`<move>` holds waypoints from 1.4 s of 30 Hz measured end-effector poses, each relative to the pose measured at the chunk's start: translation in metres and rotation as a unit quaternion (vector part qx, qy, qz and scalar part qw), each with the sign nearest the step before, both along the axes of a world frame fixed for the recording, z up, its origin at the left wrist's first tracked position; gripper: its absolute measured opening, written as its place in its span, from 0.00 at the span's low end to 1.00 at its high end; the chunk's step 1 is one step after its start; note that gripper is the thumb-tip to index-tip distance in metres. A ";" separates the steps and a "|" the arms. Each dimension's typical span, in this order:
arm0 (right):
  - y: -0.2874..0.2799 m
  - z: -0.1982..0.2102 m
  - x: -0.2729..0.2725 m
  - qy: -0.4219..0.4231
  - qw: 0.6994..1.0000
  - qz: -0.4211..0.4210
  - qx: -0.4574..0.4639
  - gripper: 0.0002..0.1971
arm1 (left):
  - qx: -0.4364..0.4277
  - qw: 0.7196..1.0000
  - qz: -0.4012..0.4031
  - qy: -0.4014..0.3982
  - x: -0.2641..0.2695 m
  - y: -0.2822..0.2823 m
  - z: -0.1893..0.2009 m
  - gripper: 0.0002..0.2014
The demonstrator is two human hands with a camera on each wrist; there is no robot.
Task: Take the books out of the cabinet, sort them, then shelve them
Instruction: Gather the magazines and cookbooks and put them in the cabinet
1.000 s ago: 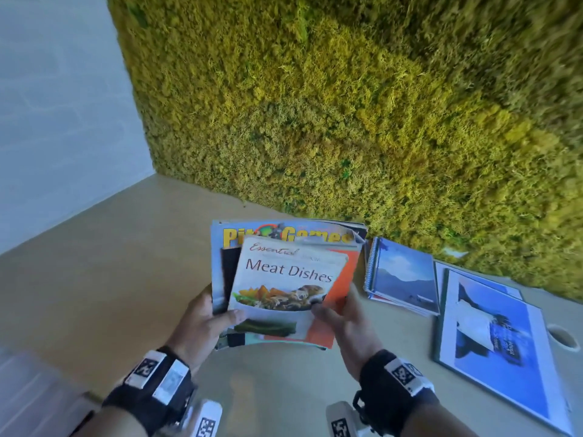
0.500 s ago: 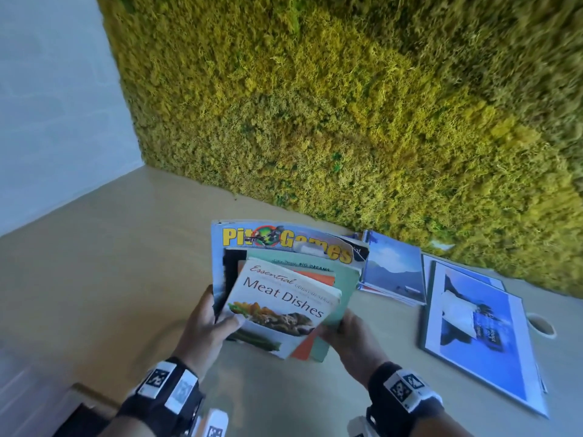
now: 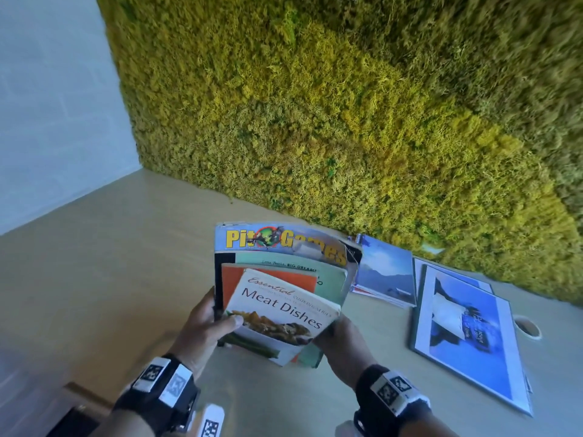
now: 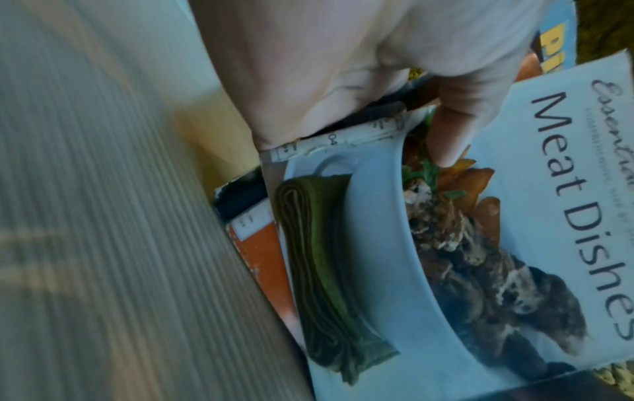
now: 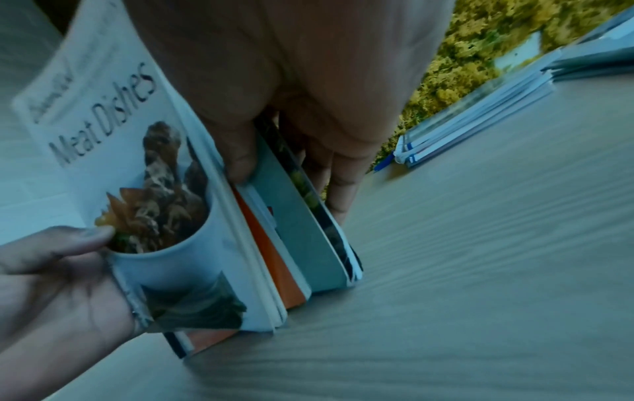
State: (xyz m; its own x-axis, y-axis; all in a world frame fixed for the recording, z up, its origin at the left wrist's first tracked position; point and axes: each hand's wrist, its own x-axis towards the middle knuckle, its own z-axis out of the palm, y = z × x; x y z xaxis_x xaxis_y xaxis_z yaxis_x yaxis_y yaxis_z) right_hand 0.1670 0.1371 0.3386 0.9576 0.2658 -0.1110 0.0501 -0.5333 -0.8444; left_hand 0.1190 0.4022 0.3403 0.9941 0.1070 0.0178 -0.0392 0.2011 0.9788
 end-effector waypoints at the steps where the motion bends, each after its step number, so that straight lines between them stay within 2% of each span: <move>1: -0.001 0.001 0.000 0.016 0.999 0.020 0.028 0.15 | -0.006 1.000 0.010 -0.001 0.000 -0.001 0.000 0.31; 4: -0.015 0.011 0.002 0.061 0.991 0.074 0.094 0.16 | -0.034 0.998 0.053 -0.005 0.001 -0.004 -0.002 0.24; 7: -0.028 0.017 0.005 0.018 0.996 0.088 -0.003 0.12 | -0.042 0.997 0.060 -0.016 0.002 -0.005 -0.005 0.23; 9: -0.033 0.016 0.003 0.020 0.997 0.053 -0.057 0.07 | -0.017 0.999 0.040 -0.029 0.003 -0.007 -0.008 0.27; 11: -0.035 0.016 -0.003 0.023 0.997 0.006 -0.067 0.06 | 0.021 0.999 0.022 -0.038 0.002 -0.011 -0.009 0.30; 13: -0.034 0.016 -0.011 0.041 0.998 -0.004 -0.042 0.06 | 0.031 0.999 0.029 -0.034 0.000 -0.012 -0.015 0.31; 16: -0.024 0.012 -0.026 0.084 0.995 0.030 0.036 0.07 | 0.038 0.998 0.044 -0.018 -0.001 -0.015 -0.022 0.32; 20: -0.012 -0.002 -0.029 0.091 0.988 -0.072 0.103 0.08 | 0.026 0.998 0.054 -0.003 -0.003 -0.028 -0.019 0.31; 22: -0.009 -0.003 -0.031 0.099 0.983 -0.093 0.124 0.08 | 0.024 0.998 0.058 -0.006 -0.006 -0.033 -0.018 0.32; 29: -0.034 0.008 -0.053 0.127 0.980 -0.051 0.147 0.07 | 0.032 0.997 0.064 0.016 -0.021 -0.048 -0.011 0.29; 32: -0.058 0.013 -0.077 0.140 0.978 -0.024 0.154 0.05 | 0.043 0.998 0.041 0.022 -0.037 -0.065 -0.011 0.28; 36: -0.091 0.015 -0.128 0.093 0.982 -0.092 0.135 0.09 | 0.051 0.998 0.008 0.034 -0.076 -0.107 -0.002 0.33; 39: -0.128 0.019 -0.178 0.073 0.980 -0.112 0.147 0.10 | 0.044 0.998 -0.025 0.038 -0.120 -0.143 0.007 0.35; 42: -0.167 0.023 -0.232 0.077 0.979 -0.111 0.153 0.08 | 0.033 0.997 -0.052 0.046 -0.171 -0.179 0.013 0.29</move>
